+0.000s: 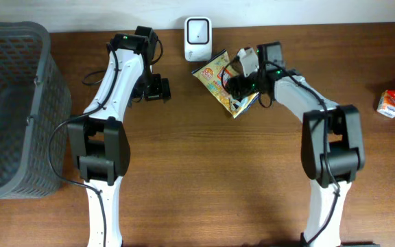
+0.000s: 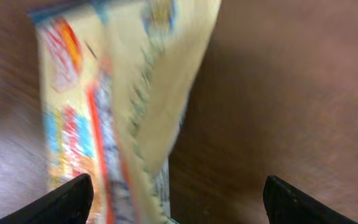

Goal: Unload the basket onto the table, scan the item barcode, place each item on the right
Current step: 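Hold the yellow snack bag in front of the white scanner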

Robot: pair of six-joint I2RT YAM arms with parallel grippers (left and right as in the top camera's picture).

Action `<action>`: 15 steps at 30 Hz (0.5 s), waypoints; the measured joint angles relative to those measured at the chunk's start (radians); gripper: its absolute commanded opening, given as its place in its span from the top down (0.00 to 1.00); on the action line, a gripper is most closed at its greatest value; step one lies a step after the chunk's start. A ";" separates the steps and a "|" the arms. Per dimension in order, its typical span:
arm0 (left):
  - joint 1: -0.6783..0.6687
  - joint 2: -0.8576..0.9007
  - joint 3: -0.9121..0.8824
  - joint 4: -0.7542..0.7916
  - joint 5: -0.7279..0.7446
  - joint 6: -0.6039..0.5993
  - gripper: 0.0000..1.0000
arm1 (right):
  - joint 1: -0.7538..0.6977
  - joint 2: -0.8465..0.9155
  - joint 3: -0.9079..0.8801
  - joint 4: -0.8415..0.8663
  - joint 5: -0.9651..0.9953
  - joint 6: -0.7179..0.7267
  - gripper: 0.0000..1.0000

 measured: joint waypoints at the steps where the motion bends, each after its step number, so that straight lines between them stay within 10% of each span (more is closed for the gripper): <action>1: 0.000 0.000 0.000 0.000 0.000 0.000 0.01 | 0.000 0.014 0.000 0.003 -0.005 0.002 0.31; 3: 0.000 0.000 0.000 0.000 0.000 0.000 0.01 | 0.002 0.022 0.005 0.002 -0.023 0.000 0.75; 5: 0.000 0.000 0.000 0.000 0.000 0.000 0.01 | 0.006 0.022 0.009 0.000 -0.036 0.007 0.93; 15: 0.000 0.000 0.000 0.000 0.000 0.000 0.01 | 0.010 -0.024 0.034 -0.083 -0.181 0.238 0.96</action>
